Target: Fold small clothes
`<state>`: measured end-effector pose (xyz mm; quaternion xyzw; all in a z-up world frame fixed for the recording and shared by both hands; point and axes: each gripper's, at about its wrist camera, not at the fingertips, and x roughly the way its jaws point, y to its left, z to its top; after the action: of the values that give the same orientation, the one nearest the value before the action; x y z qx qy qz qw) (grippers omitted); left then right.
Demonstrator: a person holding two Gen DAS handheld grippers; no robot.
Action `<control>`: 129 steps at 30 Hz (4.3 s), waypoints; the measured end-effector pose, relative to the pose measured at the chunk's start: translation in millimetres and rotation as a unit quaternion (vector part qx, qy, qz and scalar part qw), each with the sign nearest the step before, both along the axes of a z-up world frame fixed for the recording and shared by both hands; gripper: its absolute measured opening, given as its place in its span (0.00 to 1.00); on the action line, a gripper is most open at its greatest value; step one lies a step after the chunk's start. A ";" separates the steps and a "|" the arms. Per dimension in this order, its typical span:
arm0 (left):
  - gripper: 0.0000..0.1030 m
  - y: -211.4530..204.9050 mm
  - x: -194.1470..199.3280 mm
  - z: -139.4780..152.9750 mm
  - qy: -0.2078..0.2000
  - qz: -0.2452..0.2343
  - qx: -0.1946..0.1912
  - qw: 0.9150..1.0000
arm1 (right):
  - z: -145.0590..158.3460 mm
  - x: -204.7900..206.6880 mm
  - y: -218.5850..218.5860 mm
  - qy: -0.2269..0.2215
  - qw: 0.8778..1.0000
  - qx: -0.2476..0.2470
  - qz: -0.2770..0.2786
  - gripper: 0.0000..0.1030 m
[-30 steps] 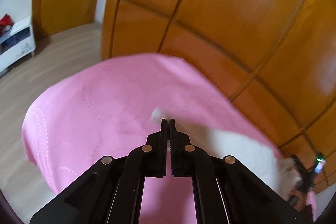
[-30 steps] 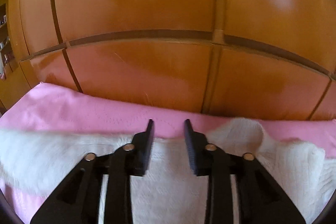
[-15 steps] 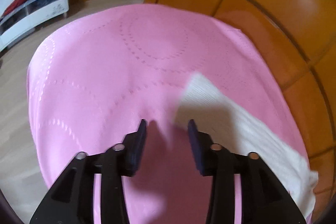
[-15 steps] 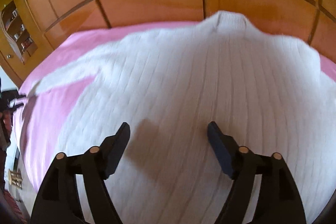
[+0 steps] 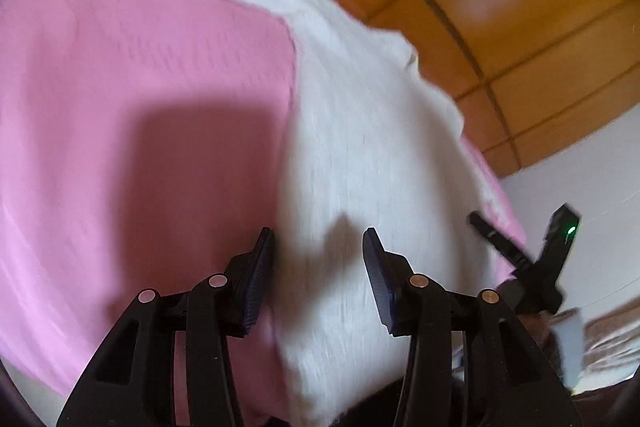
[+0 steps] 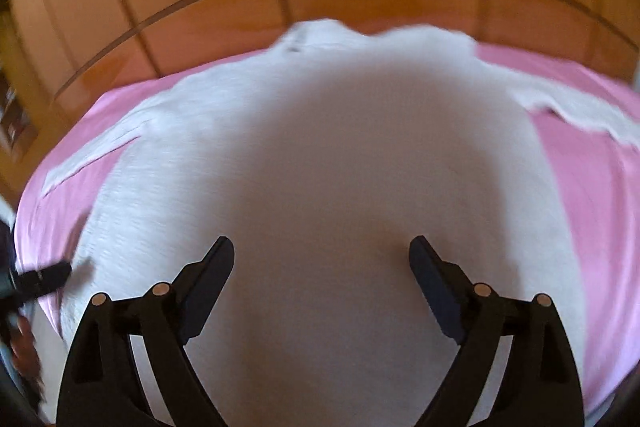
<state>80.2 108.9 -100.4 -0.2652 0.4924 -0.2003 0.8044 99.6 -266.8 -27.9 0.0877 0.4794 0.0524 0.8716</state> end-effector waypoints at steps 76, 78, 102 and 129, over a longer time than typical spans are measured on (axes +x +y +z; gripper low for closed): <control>0.56 18.2 -12.4 -1.9 -0.033 0.064 0.152 0.986 | -23.0 -104.4 -132.0 0.083 0.973 0.206 -0.056 0.43; 0.30 14.7 -13.7 -2.8 -0.034 0.048 0.154 0.986 | -24.3 -111.2 -120.2 0.096 0.974 0.200 -0.041 0.10; 0.82 -7.9 -2.1 44.4 -0.110 0.037 0.191 0.975 | -4.7 -106.6 -217.5 0.038 0.969 0.166 -0.177 0.65; 0.82 -92.2 65.1 14.3 -0.080 -0.045 0.199 0.976 | -1.6 54.5 -429.8 -0.020 0.877 0.043 -0.478 0.05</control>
<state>145.3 16.7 -86.0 -0.0602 0.4677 -0.1551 0.8681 154.1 -696.6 -29.5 0.3428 0.3592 -0.3479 0.7953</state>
